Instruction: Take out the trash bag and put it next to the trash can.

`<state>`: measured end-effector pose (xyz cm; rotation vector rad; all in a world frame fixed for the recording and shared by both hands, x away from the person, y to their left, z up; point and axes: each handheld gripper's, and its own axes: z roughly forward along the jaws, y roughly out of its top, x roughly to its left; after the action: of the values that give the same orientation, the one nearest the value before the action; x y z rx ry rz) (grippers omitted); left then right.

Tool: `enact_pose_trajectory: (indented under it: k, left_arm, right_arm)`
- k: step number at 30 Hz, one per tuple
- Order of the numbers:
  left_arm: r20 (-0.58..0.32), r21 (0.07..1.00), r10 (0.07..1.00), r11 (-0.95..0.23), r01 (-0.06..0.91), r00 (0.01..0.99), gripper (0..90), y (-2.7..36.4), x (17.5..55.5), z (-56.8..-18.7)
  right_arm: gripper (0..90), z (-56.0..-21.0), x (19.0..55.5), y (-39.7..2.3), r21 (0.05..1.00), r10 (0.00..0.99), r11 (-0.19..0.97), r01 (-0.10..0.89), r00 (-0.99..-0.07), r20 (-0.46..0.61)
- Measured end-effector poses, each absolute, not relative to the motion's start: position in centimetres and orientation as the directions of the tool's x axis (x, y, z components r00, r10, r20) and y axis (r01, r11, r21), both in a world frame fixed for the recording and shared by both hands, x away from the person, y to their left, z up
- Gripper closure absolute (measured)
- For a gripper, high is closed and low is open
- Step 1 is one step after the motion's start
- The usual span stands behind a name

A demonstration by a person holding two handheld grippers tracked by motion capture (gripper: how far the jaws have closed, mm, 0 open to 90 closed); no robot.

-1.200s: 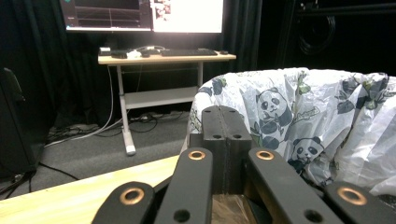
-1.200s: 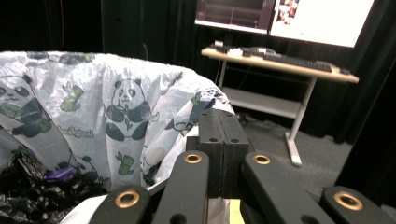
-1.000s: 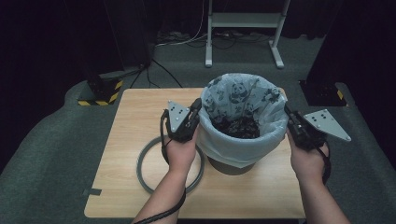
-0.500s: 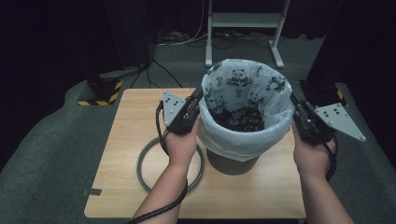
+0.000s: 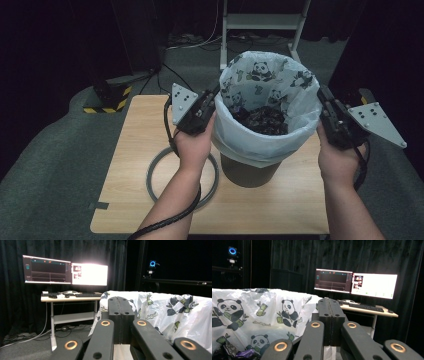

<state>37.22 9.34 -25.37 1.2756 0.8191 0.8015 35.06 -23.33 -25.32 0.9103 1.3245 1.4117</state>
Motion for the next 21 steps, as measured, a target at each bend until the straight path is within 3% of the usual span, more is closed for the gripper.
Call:
enact_pose_trajectory:
  k: [11, 21]
  left_arm:
    - [-0.078, 0.988, 0.865, 0.133, -0.076, 0.495, 90.0, 9.8, 37.0, -24.0]
    - [-0.098, 0.991, 0.862, 0.128, -0.027, 0.497, 90.0, 10.6, 36.9, -26.3]
  right_arm:
    - [90.0, -22.1, 34.2, -22.3, 0.975, 0.957, 0.031, -0.222, -0.274, -0.093]
    - [90.0, -22.3, 32.9, -18.7, 0.972, 0.929, 0.018, -0.236, -0.356, -0.104]
